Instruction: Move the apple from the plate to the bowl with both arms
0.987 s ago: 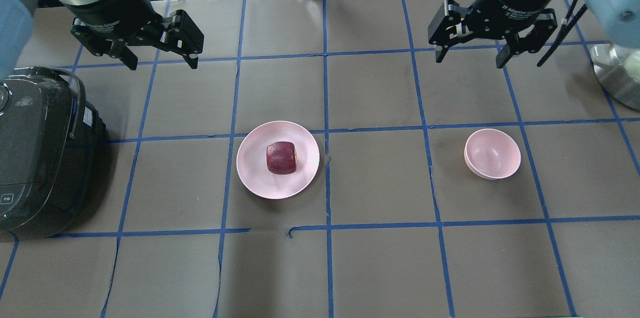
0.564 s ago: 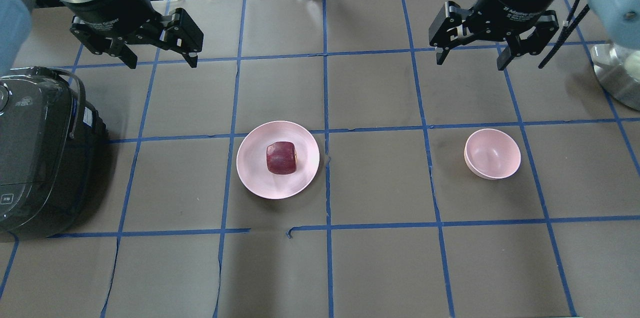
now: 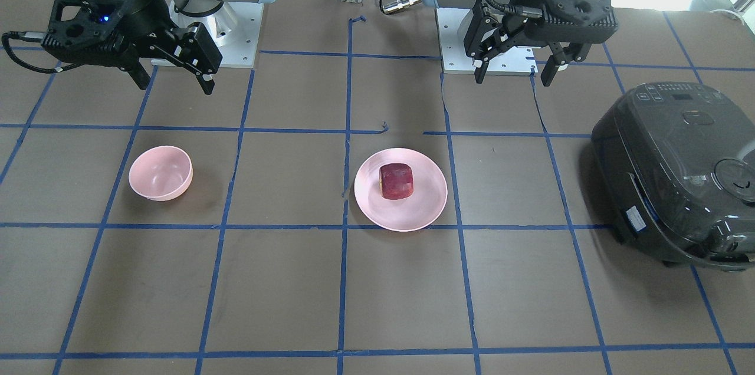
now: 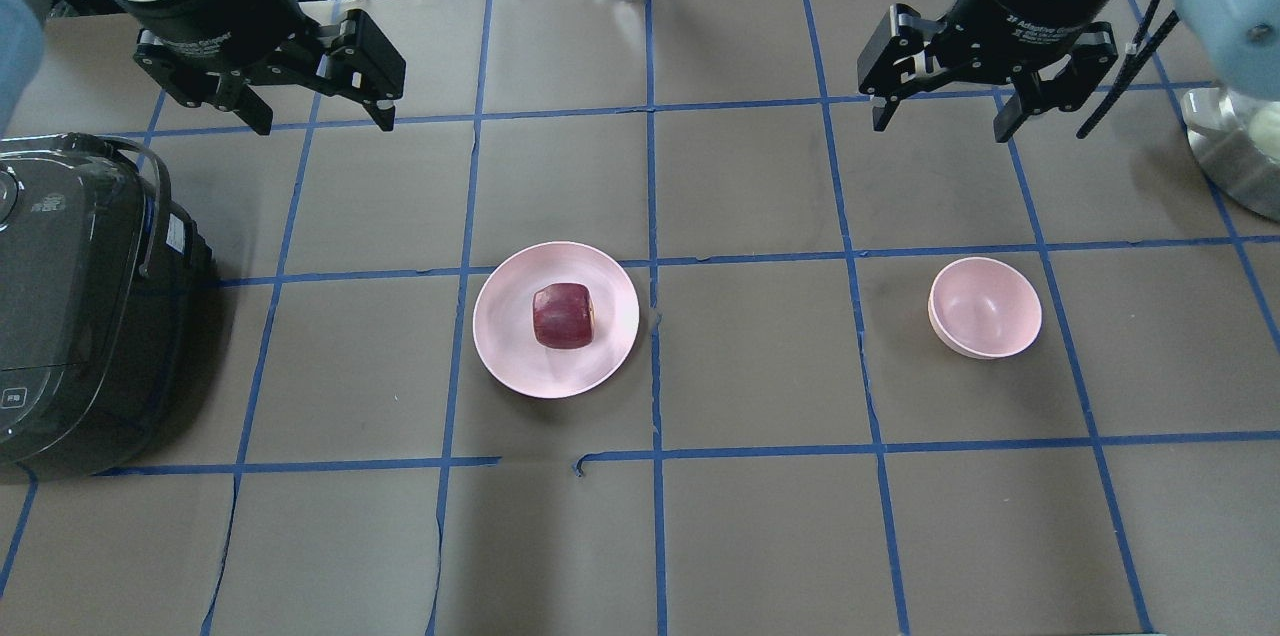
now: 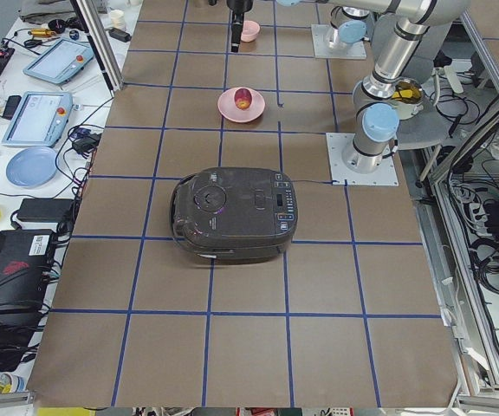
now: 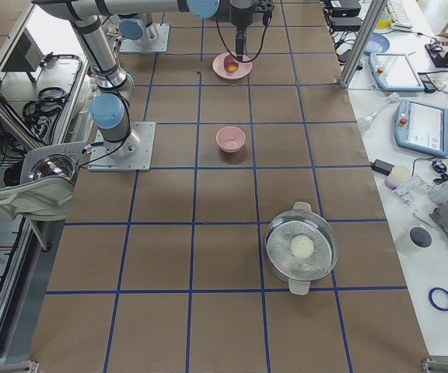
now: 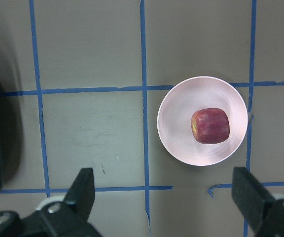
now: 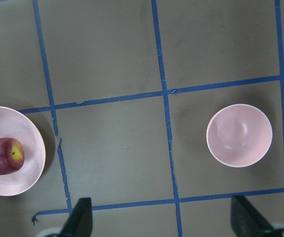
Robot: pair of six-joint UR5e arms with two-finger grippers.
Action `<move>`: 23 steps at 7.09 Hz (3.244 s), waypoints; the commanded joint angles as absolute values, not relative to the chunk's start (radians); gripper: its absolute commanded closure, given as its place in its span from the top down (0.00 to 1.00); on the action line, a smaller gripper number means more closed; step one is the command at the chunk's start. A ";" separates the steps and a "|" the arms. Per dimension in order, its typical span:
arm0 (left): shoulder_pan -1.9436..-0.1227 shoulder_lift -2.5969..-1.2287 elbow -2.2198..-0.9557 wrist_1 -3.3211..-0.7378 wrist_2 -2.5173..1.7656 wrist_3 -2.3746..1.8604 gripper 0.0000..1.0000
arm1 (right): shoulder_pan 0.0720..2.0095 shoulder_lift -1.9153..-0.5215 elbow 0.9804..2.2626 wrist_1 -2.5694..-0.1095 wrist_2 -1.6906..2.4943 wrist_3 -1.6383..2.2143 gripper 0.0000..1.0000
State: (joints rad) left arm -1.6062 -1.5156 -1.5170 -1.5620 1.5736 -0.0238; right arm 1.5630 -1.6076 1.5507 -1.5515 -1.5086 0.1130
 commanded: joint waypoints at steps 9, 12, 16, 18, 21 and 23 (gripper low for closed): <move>-1.611 -1.537 -1.539 -1.537 1.574 -0.017 1.00 | 1.565 -1.603 1.554 -1.595 -1.537 0.117 1.00; -1.629 -1.589 -1.691 -1.402 1.572 -0.115 1.00 | 1.381 -1.563 1.562 -1.614 -1.569 0.025 1.00; -1.805 -1.730 -1.831 -1.202 1.572 -0.402 1.00 | 1.193 -1.398 1.726 -1.803 -1.536 -0.301 1.00; -1.813 -1.822 -1.887 -1.094 1.572 -0.393 1.00 | 1.187 -1.387 1.904 -1.915 -1.539 -0.299 1.00; -1.821 -1.913 -1.887 -0.994 1.556 -0.397 1.00 | 1.186 -1.368 2.069 -2.092 -1.554 -0.296 1.00; -1.824 -1.934 -1.888 -0.989 1.531 -0.393 1.00 | 1.186 -1.338 2.095 -2.140 -1.555 -0.302 0.78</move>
